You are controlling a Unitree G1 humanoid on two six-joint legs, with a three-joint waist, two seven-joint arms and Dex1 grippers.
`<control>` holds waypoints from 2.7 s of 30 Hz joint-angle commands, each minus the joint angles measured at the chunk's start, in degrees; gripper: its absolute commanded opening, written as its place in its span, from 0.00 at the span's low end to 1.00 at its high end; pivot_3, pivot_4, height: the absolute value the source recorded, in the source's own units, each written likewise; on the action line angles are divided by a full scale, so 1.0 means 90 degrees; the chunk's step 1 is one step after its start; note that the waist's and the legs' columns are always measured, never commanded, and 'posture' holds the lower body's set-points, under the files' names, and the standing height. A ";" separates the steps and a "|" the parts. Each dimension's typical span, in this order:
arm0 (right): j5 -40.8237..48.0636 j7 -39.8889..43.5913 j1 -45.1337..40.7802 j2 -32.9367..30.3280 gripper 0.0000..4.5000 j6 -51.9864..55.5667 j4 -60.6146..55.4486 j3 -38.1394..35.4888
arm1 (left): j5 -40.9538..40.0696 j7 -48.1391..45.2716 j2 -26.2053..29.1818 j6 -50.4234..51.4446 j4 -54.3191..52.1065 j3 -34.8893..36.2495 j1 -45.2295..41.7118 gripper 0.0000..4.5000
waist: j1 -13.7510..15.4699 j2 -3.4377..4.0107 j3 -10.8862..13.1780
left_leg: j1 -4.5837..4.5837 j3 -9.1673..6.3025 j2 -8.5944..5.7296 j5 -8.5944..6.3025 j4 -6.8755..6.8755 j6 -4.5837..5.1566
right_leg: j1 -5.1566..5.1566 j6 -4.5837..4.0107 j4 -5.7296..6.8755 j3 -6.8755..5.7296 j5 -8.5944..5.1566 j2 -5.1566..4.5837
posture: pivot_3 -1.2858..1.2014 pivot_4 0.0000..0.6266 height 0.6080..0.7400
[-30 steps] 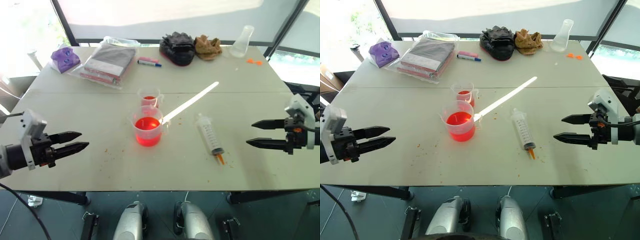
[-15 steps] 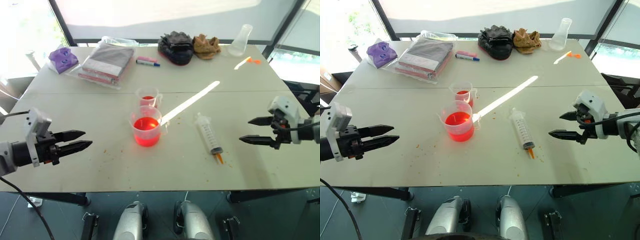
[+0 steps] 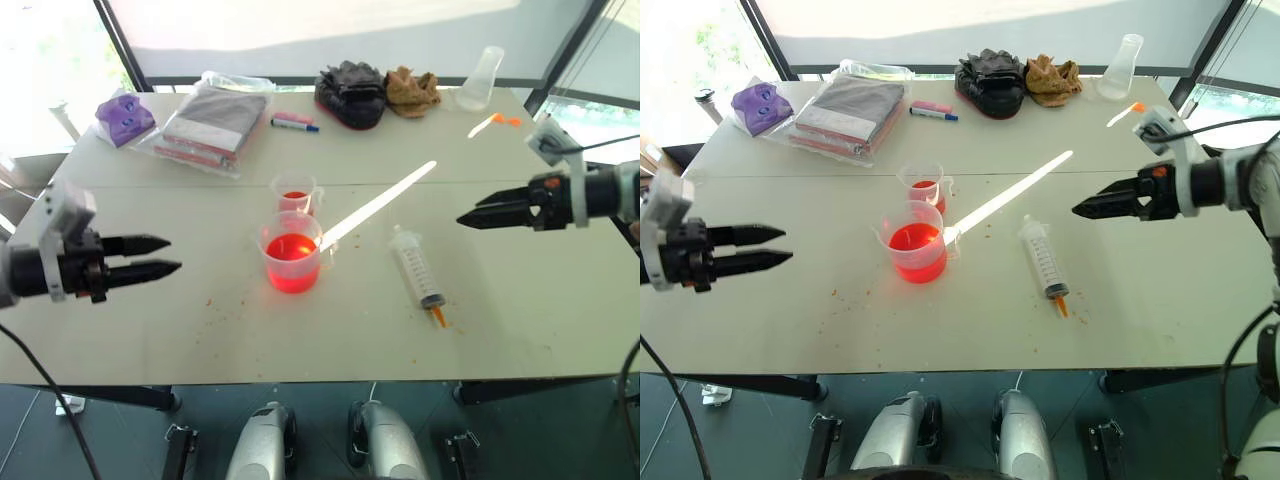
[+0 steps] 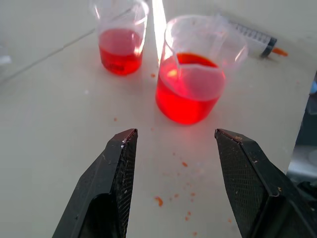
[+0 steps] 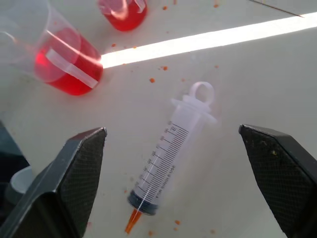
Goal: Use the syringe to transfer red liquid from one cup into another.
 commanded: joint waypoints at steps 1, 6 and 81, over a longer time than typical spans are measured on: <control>-0.0254 -0.0047 -0.0650 0.0495 0.99 0.0619 0.0667 0.0812 | 0.0069 -0.0230 0.0004 -0.0182 0.0238 -0.0386 -0.0729 0.57 | -0.0014 -0.0002 0.0000 | -0.0001 0.0005 0.0000 0.0001 0.0001 0.0002 | -0.0001 0.0003 0.0004 0.0003 0.0002 0.0001 | 0.52 0.24 1.00; -0.0463 0.0142 -0.0807 0.0922 0.99 0.0636 0.0994 0.1834 | 0.0001 -0.0007 -0.0351 -0.0088 -0.0074 -0.0637 -0.1116 0.57 | 0.0040 -0.0003 0.0000 | -0.0034 0.0041 -0.0005 0.0002 0.0009 0.0006 | -0.0037 0.0044 0.0023 0.0013 0.0024 -0.0001 | 0.52 0.24 1.00; 0.0132 -0.3004 0.1481 0.6250 0.34 -0.5475 -0.0883 -0.1542 | 0.0401 0.0581 -0.1061 -0.0148 0.0925 -0.1021 -0.3611 0.57 | -0.0146 -0.0056 -0.0032 | -0.0066 0.0072 0.0017 -0.0008 0.0094 -0.0005 | -0.0088 0.0042 0.0094 0.0070 0.0043 0.0045 | 0.52 0.24 1.00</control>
